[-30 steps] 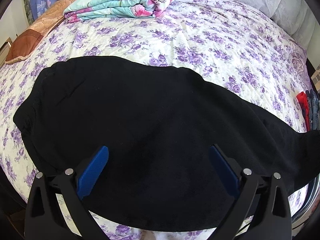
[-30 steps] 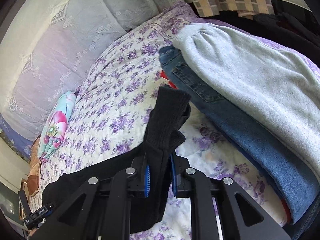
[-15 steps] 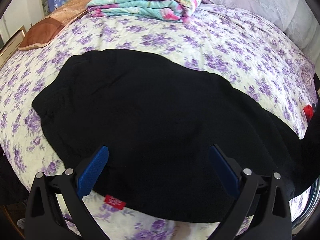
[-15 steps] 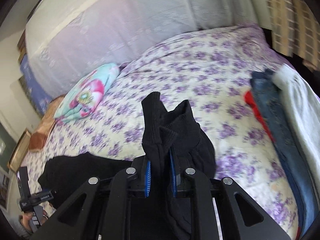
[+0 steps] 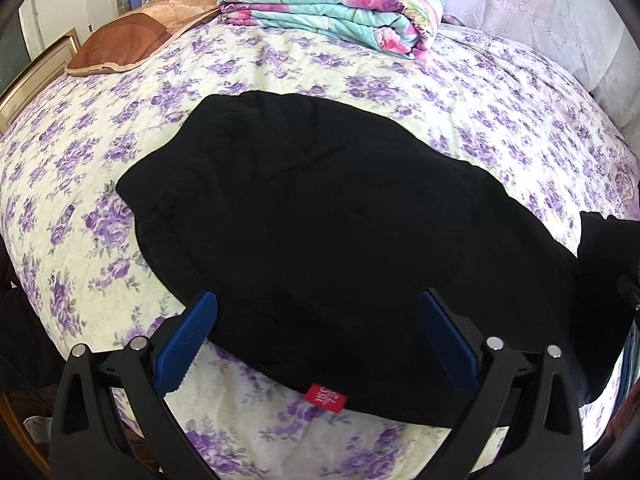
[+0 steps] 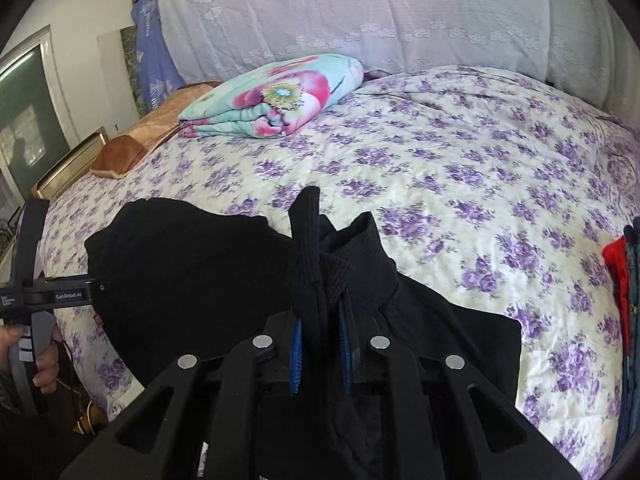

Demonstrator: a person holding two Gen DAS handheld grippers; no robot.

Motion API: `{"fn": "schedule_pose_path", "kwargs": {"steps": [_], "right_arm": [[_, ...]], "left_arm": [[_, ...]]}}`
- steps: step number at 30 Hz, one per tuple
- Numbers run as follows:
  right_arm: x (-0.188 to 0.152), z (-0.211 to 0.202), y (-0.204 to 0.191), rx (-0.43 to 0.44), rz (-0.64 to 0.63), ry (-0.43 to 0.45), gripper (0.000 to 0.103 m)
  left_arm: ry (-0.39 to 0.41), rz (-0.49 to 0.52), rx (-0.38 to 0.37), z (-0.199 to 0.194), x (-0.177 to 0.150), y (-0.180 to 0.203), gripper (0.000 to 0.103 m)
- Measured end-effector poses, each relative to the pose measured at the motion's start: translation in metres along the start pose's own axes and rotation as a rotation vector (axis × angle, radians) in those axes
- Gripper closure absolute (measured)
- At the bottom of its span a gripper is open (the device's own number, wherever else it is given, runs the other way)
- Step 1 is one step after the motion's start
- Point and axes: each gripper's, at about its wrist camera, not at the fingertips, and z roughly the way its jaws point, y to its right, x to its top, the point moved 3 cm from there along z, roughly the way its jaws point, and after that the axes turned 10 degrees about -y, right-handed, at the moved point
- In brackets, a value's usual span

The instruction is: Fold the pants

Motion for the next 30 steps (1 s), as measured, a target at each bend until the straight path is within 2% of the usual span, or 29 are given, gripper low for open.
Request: {"fn": "schedule_pose_path", "kwargs": {"steps": [4, 7, 9, 10, 11, 12, 14, 16, 18, 22, 24, 28, 30], "right_arm": [[-0.006, 0.018, -0.03, 0.004, -0.134, -0.058, 0.088], [-0.02, 0.048, -0.05, 0.005, -0.249, -0.184, 0.087], [-0.029, 0.061, -0.056, 0.023, -0.284, -0.253, 0.081], [-0.032, 0.062, -0.058, 0.039, -0.288, -0.264, 0.073], [-0.031, 0.059, -0.059, 0.065, -0.284, -0.26, 0.065], [-0.031, 0.055, -0.059, 0.08, -0.28, -0.252, 0.064], [-0.026, 0.041, -0.058, 0.121, -0.266, -0.221, 0.064], [-0.016, 0.018, -0.05, 0.152, -0.232, -0.131, 0.063], [-0.003, 0.008, -0.032, 0.132, -0.141, -0.092, 0.063], [0.009, 0.038, -0.003, 0.042, -0.032, -0.178, 0.064], [0.006, 0.054, -0.004, 0.051, -0.02, -0.228, 0.064], [-0.007, 0.081, -0.017, 0.009, -0.066, -0.31, 0.062], [-0.011, 0.086, -0.02, -0.008, -0.085, -0.305, 0.061]], "left_arm": [[-0.01, -0.005, -0.004, 0.002, 0.002, -0.004, 0.005], [-0.017, -0.008, -0.013, 0.004, 0.003, -0.005, 0.005], [-0.019, -0.005, -0.015, 0.006, 0.005, -0.004, 0.005], [-0.018, -0.002, -0.017, 0.006, 0.006, -0.003, 0.005], [-0.016, 0.001, -0.02, 0.006, 0.007, -0.002, 0.005], [-0.015, 0.002, -0.023, 0.006, 0.008, -0.001, 0.005], [-0.015, 0.0, -0.028, 0.006, 0.009, 0.0, 0.005], [-0.014, -0.005, -0.031, 0.006, 0.01, 0.0, 0.005], [-0.011, -0.015, -0.036, 0.006, 0.011, -0.001, 0.005], [-0.012, -0.027, -0.04, 0.008, 0.013, -0.002, 0.005], [-0.014, -0.023, -0.039, 0.008, 0.013, -0.002, 0.005], [-0.014, -0.023, -0.028, 0.008, 0.013, -0.005, 0.005], [-0.016, -0.032, -0.024, 0.008, 0.014, -0.008, 0.005]]}}
